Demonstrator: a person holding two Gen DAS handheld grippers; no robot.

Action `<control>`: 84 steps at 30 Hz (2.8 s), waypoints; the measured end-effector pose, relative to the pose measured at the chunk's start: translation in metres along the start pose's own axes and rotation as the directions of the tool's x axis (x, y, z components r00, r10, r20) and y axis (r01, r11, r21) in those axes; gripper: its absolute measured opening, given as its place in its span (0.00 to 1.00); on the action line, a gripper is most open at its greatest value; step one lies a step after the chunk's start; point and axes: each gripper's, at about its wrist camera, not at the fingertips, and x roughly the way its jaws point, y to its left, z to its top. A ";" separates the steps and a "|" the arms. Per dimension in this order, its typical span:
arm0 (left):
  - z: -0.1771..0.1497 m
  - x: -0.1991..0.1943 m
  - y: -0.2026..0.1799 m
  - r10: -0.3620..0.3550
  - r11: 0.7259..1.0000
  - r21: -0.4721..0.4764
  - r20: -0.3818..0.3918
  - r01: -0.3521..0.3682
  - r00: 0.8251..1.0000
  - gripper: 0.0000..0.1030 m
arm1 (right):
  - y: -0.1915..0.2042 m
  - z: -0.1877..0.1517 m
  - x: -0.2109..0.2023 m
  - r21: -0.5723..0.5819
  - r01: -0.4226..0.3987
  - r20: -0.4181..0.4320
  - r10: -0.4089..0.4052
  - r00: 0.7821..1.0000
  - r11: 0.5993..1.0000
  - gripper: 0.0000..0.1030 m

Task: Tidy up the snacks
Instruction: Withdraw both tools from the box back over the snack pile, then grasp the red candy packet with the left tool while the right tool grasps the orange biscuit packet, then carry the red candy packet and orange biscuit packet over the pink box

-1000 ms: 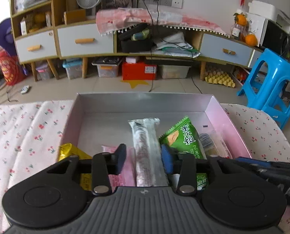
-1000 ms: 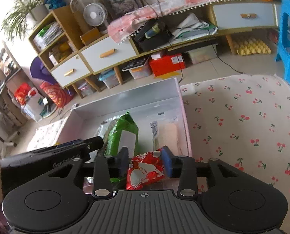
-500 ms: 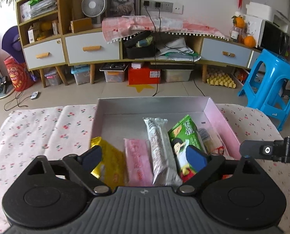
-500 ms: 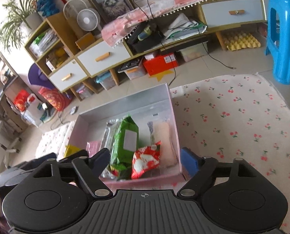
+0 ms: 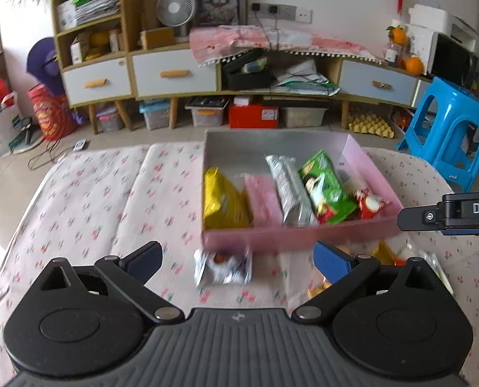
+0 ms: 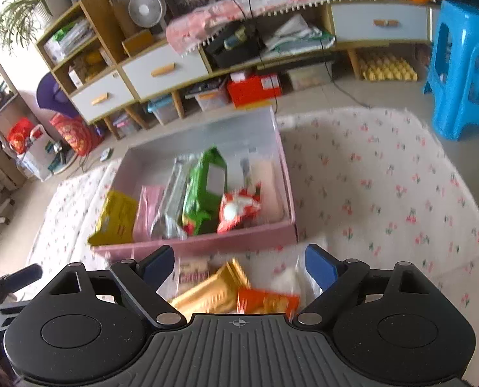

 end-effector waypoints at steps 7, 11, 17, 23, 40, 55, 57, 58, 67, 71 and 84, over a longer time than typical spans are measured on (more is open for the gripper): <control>-0.023 -0.004 0.011 0.003 0.998 -0.064 -0.034 -0.006 0.999 0.98 | 0.003 -0.021 0.004 -0.019 0.048 -0.071 -0.049 0.996 0.999 0.87; -0.042 -0.009 0.022 -0.018 0.993 -0.118 -0.013 0.016 1.000 0.98 | 0.003 -0.035 0.006 -0.038 0.068 -0.102 -0.072 0.992 0.997 0.87; -0.070 -0.006 0.036 -0.036 0.975 -0.220 -0.033 0.028 0.999 0.88 | -0.003 -0.057 0.016 -0.050 0.107 -0.109 -0.112 0.988 0.993 0.87; -0.080 -0.002 0.031 -0.109 0.963 -0.253 -0.037 0.096 0.993 0.79 | 0.005 -0.074 0.014 -0.154 0.120 -0.013 -0.124 0.992 0.981 0.88; -0.082 0.008 0.024 -0.182 0.947 -0.266 0.021 0.181 0.983 0.53 | 0.021 -0.083 0.022 -0.278 0.129 0.060 -0.117 0.991 0.952 0.63; -0.079 0.012 0.031 -0.229 0.897 -0.385 0.015 0.217 0.973 0.36 | 0.029 -0.076 0.022 -0.289 0.110 0.028 -0.107 0.994 0.951 0.37; -0.079 0.012 0.032 -0.230 0.895 -0.389 0.016 0.218 0.973 0.35 | 0.027 -0.073 0.021 -0.274 0.108 0.020 -0.107 0.994 0.955 0.37; -0.079 0.011 0.032 -0.230 0.895 -0.390 0.017 0.218 0.973 0.35 | 0.026 -0.072 0.021 -0.268 0.108 0.015 -0.108 0.994 0.958 0.37; -0.076 0.005 0.029 -0.229 0.902 -0.370 0.029 0.223 0.973 0.34 | 0.019 -0.067 0.018 -0.208 0.096 -0.011 -0.101 0.995 0.973 0.37; -0.076 0.006 0.029 -0.231 0.902 -0.370 0.027 0.224 0.973 0.34 | 0.017 -0.064 0.016 -0.195 0.095 -0.009 -0.098 0.995 0.976 0.37; -0.076 0.000 0.031 -0.244 0.903 -0.357 0.036 0.241 0.969 0.33 | 0.017 -0.056 0.005 -0.161 0.005 0.004 -0.005 1.000 0.987 0.37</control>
